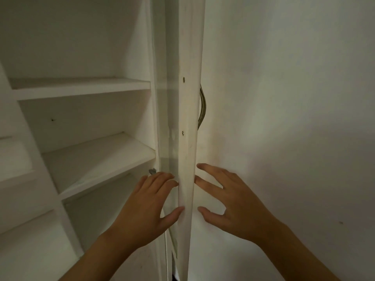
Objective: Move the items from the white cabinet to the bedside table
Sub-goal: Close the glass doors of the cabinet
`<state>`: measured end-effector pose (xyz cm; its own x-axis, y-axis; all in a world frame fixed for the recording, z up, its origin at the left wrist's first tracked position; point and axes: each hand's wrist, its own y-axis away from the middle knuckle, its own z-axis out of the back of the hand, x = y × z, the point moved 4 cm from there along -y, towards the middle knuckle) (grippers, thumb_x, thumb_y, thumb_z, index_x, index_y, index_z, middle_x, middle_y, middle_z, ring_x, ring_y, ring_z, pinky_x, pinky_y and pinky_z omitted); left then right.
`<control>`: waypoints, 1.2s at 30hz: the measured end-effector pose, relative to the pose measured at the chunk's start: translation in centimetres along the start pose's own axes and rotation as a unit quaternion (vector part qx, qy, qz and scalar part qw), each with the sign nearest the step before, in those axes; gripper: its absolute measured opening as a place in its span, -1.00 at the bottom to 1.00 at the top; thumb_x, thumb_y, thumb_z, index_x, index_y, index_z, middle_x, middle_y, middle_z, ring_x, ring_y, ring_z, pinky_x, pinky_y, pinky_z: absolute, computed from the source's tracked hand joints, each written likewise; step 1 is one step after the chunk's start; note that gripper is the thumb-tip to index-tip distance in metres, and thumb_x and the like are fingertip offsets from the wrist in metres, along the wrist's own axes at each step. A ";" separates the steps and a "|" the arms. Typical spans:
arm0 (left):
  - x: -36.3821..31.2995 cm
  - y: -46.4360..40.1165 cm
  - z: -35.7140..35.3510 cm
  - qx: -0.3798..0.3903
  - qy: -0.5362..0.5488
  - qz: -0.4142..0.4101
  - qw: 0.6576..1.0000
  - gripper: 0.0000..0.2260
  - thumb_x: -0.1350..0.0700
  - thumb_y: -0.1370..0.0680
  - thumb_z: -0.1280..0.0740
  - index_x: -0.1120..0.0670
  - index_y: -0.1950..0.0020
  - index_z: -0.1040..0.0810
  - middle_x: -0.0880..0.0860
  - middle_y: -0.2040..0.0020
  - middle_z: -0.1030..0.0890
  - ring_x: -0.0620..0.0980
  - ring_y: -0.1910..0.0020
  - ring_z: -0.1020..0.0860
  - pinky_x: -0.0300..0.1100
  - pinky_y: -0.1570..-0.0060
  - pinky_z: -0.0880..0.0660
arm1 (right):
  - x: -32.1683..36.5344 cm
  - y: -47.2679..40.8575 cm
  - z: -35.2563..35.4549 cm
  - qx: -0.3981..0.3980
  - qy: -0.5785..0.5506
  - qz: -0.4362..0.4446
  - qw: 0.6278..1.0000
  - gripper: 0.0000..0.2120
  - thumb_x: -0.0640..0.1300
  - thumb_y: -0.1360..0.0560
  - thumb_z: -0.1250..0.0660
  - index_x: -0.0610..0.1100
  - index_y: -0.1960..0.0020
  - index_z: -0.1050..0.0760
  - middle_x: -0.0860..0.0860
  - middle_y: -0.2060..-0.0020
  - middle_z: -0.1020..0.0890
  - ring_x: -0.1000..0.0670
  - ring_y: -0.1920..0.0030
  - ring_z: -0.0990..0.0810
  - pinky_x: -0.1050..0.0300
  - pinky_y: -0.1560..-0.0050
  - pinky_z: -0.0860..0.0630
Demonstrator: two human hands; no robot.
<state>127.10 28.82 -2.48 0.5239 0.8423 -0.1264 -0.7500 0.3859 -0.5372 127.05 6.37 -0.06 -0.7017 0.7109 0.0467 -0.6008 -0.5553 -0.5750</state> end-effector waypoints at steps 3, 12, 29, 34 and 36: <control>1.4 1.6 1.1 -0.001 -0.008 0.006 1.000 -0.50 -0.35 -0.61 -0.18 -0.09 -0.44 -0.44 -0.09 -0.42 -0.47 -0.04 -0.43 -0.40 0.13 -0.39 -0.43 | 1.6 -1.3 -1.0 0.001 -0.004 0.017 1.000 -0.42 0.22 -0.59 -0.35 0.07 -0.55 -0.40 0.09 -0.58 -0.34 0.08 -0.53 -0.32 0.29 -0.48 -0.08; 5.8 6.4 5.3 -0.029 -0.017 0.040 0.999 -0.54 -0.18 -0.61 -0.28 -0.05 -0.47 -0.45 -0.10 -0.40 -0.46 -0.06 -0.43 -0.39 0.04 -0.43 -0.36 | 7.1 -6.6 -2.2 -0.021 -0.052 0.100 0.993 -0.35 0.15 -0.60 -0.39 0.05 -0.62 -0.29 0.10 -0.63 -0.24 0.08 -0.57 -0.29 0.03 -0.45 -0.42; 14.3 10.2 9.9 -0.067 -0.159 0.164 0.971 -0.46 -0.30 -0.59 -0.20 -0.04 -0.47 -0.36 -0.05 -0.43 -0.44 0.03 -0.46 -0.38 0.14 -0.52 -0.30 | 14.7 -20.2 -1.6 -0.147 0.066 0.287 0.944 -0.38 0.03 -0.58 -0.42 -0.14 -0.57 -0.38 -0.23 -0.58 -0.29 -0.21 -0.60 -0.25 -0.29 -0.44 -0.37; 14.8 9.4 11.7 -0.100 -0.193 0.180 0.959 -0.35 -0.37 -0.55 -0.19 -0.07 -0.55 -0.26 -0.04 -0.48 -0.41 0.05 -0.51 -0.35 0.23 -0.50 -0.29 | 15.8 -24.0 -1.2 -0.168 0.079 0.301 0.935 -0.34 0.05 -0.57 -0.46 -0.12 -0.59 -0.35 -0.23 -0.62 -0.21 -0.23 -0.64 -0.13 -0.38 -0.45 -0.30; 14.8 8.8 12.8 -0.127 -0.208 0.179 0.953 -0.35 -0.37 -0.56 -0.18 -0.07 -0.57 -0.25 -0.04 -0.50 -0.40 0.06 -0.53 -0.32 0.25 -0.51 -0.28 | 16.0 -24.9 -1.1 -0.172 0.080 0.307 0.933 -0.33 0.09 -0.58 -0.46 -0.10 -0.59 -0.35 -0.23 -0.62 -0.21 -0.25 -0.64 -0.12 -0.39 -0.46 -0.30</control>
<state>123.08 49.50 1.54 0.0082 0.9996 -0.0270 -0.7013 -0.0135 -0.7128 131.25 32.09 14.11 -0.7900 0.3751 -0.4850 0.0736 -0.7273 -0.6824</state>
